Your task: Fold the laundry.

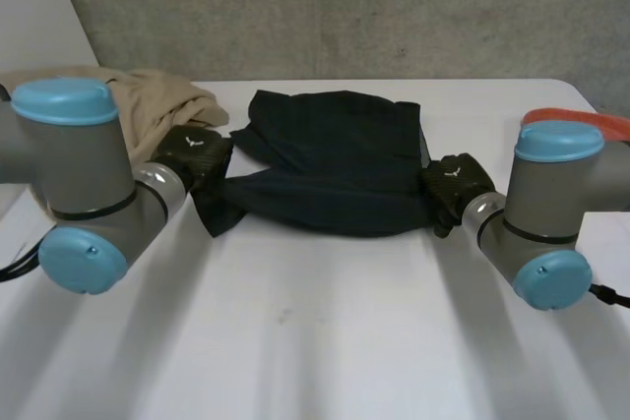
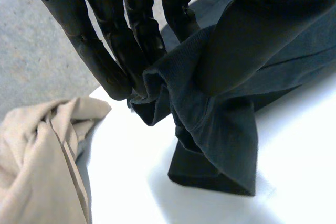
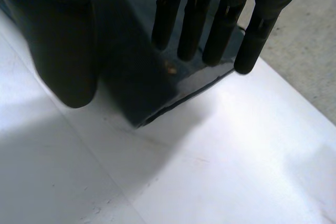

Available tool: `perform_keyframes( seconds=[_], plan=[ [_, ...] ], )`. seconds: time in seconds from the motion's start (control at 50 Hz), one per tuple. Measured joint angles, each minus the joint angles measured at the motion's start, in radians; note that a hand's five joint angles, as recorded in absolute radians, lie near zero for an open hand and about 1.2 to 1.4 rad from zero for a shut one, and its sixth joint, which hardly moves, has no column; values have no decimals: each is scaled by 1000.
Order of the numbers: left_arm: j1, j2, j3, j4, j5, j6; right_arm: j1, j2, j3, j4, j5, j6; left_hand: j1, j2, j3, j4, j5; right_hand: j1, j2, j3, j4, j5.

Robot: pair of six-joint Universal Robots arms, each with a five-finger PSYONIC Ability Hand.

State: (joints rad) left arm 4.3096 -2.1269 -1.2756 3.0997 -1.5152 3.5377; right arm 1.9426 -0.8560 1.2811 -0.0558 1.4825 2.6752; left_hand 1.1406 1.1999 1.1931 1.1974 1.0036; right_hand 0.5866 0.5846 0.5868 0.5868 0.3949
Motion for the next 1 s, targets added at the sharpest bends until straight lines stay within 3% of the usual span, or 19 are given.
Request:
perform_keyframes(
  seconds=[0.22,0.42,0.64,0.8,1.0],
  plan=[
    [-8,40,44,-60,15,-13,-4,-250,189,-33,27,-21,0,0,0,0,0,-74,-88,-88,-94,-91],
    [-8,7,149,-184,1,-22,-19,-385,367,-4,-40,-91,0,0,0,0,0,94,88,96,96,117],
    [-15,-49,230,-237,-23,-42,-19,-273,407,-95,-114,-41,0,0,0,0,0,49,47,33,30,34],
    [-16,-60,225,-253,-30,-46,-13,-165,330,-256,-102,-2,0,0,0,0,0,-19,-35,-44,-46,-48],
    [-15,-54,194,-249,-29,-42,10,-59,205,-335,-88,-13,0,0,0,0,0,-15,-20,-22,-25,-4]
  ],
)
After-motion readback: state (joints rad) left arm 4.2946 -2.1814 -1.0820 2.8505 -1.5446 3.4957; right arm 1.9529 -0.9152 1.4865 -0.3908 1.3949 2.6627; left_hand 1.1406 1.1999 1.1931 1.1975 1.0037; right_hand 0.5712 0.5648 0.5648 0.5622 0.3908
